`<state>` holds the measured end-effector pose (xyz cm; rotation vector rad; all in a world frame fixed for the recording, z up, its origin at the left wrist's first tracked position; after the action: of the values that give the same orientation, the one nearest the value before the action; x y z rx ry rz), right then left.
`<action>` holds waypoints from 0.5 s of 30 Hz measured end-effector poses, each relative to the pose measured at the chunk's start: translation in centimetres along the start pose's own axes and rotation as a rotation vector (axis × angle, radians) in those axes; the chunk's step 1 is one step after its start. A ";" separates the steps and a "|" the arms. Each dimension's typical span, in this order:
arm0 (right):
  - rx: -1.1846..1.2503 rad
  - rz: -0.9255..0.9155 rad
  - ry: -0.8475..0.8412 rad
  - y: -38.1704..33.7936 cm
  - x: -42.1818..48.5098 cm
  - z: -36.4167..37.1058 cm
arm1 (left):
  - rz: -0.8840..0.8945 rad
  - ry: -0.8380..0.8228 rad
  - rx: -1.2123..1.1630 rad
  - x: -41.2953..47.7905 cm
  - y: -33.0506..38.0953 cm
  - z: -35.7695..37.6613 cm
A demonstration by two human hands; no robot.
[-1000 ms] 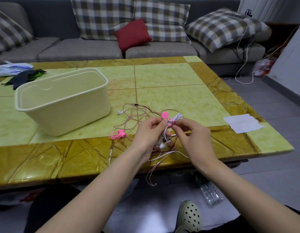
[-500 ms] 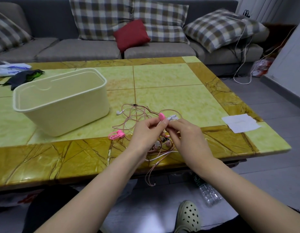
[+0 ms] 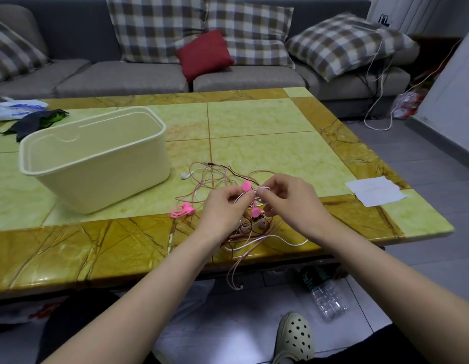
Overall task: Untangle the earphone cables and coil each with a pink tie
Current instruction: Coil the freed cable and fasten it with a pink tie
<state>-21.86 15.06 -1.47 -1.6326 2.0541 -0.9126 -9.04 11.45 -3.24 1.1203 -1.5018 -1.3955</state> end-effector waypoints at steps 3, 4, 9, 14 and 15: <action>0.140 0.026 0.002 0.0 0.3 -0.2 | -0.033 0.015 -0.044 -0.2 0.1 0.1; 0.197 0.043 0.001 0.1 0.4 -0.1 | -0.039 0.018 -0.049 -0.3 0.1 0.2; 0.375 0.142 0.009 1.1 0.5 0.7 | -0.067 0.018 -0.095 -0.6 -0.3 0.4; 0.458 0.186 0.039 1.4 0.4 0.9 | -0.117 0.028 -0.178 -0.4 -0.8 0.5; 0.450 0.181 0.045 1.3 0.5 0.8 | -0.129 0.032 -0.193 -0.4 -0.9 0.5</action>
<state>-22.46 14.56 -2.92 -1.1799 1.8154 -1.2426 -9.29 12.02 -4.15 1.1282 -1.2616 -1.5665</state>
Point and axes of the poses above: each hand's wrist, its own x-axis towards the middle knuckle, its own z-axis out of the palm, y = z × x, the point moved 7 cm from there along x, towards the middle knuckle, and after that the axes turned 13 degrees about -x, right-handed, at the moved point
